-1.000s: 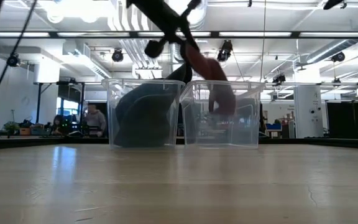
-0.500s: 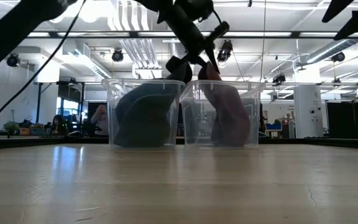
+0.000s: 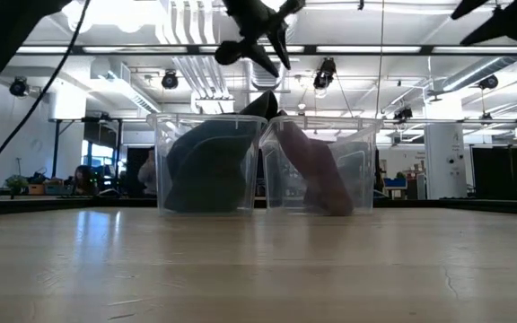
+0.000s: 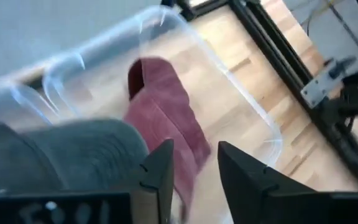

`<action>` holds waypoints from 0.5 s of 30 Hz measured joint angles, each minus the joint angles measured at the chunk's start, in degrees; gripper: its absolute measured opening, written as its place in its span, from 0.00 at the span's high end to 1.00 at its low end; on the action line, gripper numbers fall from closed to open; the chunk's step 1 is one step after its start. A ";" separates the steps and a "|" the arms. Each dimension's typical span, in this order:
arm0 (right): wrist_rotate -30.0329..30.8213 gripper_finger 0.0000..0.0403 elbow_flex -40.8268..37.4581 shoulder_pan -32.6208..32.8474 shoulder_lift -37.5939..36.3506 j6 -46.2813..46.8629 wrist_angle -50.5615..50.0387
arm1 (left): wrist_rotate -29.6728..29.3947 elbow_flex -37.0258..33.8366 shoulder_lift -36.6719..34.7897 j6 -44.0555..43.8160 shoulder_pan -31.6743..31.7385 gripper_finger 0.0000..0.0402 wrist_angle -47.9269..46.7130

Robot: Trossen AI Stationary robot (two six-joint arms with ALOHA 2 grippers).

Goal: Pick & Place hat
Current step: Return to Home Position

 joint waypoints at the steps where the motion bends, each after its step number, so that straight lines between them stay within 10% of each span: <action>1: 1.55 0.43 0.38 0.01 -0.25 -0.41 -0.13 | -0.57 -0.06 -0.94 3.51 -0.54 0.70 0.37; 10: 5.67 0.43 1.73 0.05 -1.93 -9.09 5.10 | -10.97 -8.18 -16.79 25.58 -10.35 0.70 5.52; 15: 5.23 0.43 -3.59 -1.62 -0.83 -14.56 19.40 | -1.35 -27.46 -29.96 26.75 -12.54 0.70 19.01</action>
